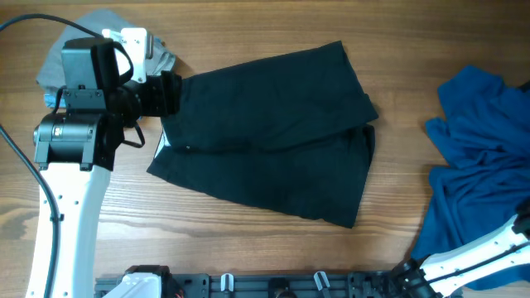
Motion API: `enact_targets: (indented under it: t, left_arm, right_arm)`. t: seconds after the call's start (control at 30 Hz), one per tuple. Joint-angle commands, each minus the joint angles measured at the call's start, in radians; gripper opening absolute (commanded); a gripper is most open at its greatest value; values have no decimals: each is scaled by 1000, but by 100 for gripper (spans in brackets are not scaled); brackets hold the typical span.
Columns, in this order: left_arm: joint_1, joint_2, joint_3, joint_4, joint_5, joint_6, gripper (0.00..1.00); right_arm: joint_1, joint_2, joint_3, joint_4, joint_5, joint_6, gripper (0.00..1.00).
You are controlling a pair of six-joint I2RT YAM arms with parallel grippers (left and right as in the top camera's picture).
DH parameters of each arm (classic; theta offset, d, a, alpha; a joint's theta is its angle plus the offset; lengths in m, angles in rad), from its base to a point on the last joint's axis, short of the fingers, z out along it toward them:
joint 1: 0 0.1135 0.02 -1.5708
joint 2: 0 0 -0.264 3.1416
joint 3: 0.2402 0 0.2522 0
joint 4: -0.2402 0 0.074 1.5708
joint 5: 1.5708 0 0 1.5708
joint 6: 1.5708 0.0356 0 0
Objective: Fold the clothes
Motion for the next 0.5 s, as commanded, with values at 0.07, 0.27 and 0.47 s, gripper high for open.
enact_targets:
  t: [0.07,0.27,0.47]
  left_arm:
    - [7,-14,13,-69,16,2,81]
    - [7,105,-2,-270,19,2,80]
    - [9,332,-16,-155,16,2,71]
  right_arm:
    - [171,-129,33,-117,-317,-138,37]
    - [533,-176,11,-434,-196,-248,47]
    - [813,-174,-105,-354,-127,-310,54]
